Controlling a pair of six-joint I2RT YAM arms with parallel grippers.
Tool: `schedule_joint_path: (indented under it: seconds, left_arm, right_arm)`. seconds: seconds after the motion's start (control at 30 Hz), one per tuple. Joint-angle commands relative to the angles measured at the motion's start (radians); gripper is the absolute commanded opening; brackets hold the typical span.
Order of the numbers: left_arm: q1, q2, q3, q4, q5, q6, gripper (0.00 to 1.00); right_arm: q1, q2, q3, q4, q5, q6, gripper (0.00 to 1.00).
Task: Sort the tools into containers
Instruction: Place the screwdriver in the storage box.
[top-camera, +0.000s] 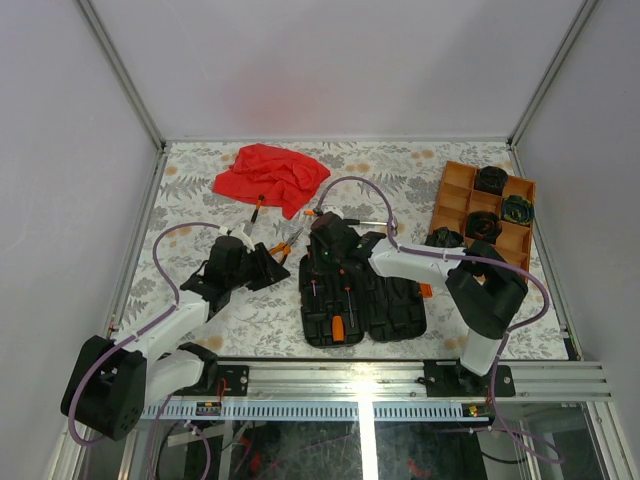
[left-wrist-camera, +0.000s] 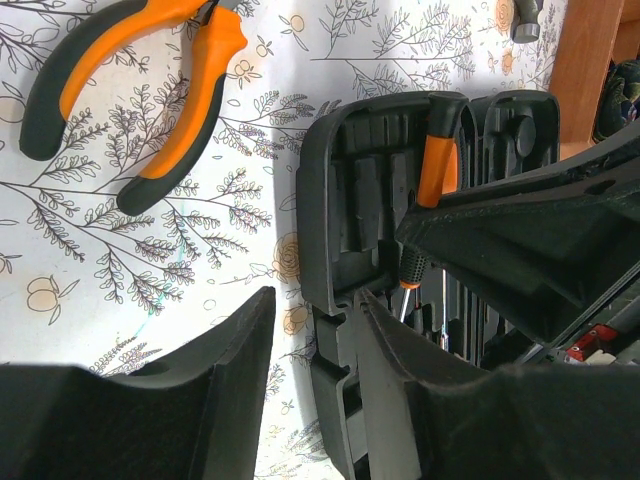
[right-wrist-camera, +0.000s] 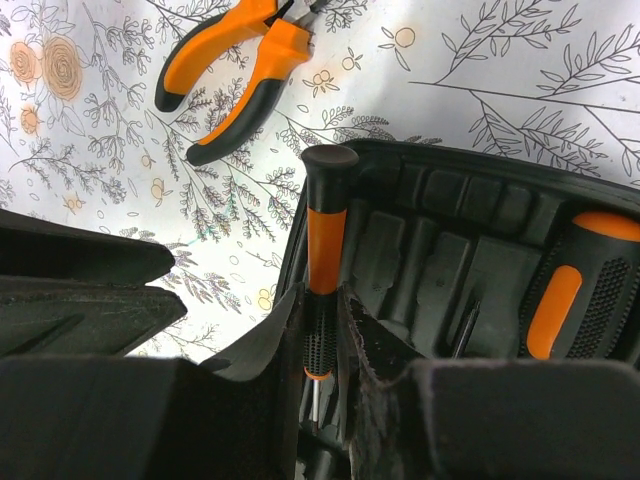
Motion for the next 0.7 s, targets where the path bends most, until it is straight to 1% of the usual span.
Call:
schedule_joint_path:
  seconds: [0.0,0.17,0.43,0.67]
  left_arm:
    - [0.005,0.001,-0.007,0.041,0.004,0.018,0.36]
    - [0.006,-0.002,-0.009,0.037,-0.002,0.015,0.36]
    - [0.006,0.005,-0.003,0.034,0.003,0.018,0.36]
    - [0.006,0.012,-0.004,0.030,-0.002,0.018,0.36]
  right_arm:
    - [0.019,0.008,0.056,-0.038,0.056,-0.001,0.05]
    - [0.021,0.017,0.059,-0.068,0.073,0.007,0.06]
    - [0.021,0.050,0.055,-0.032,-0.026,0.042,0.08]
    - [0.021,0.067,0.065,-0.056,-0.031,0.061,0.12]
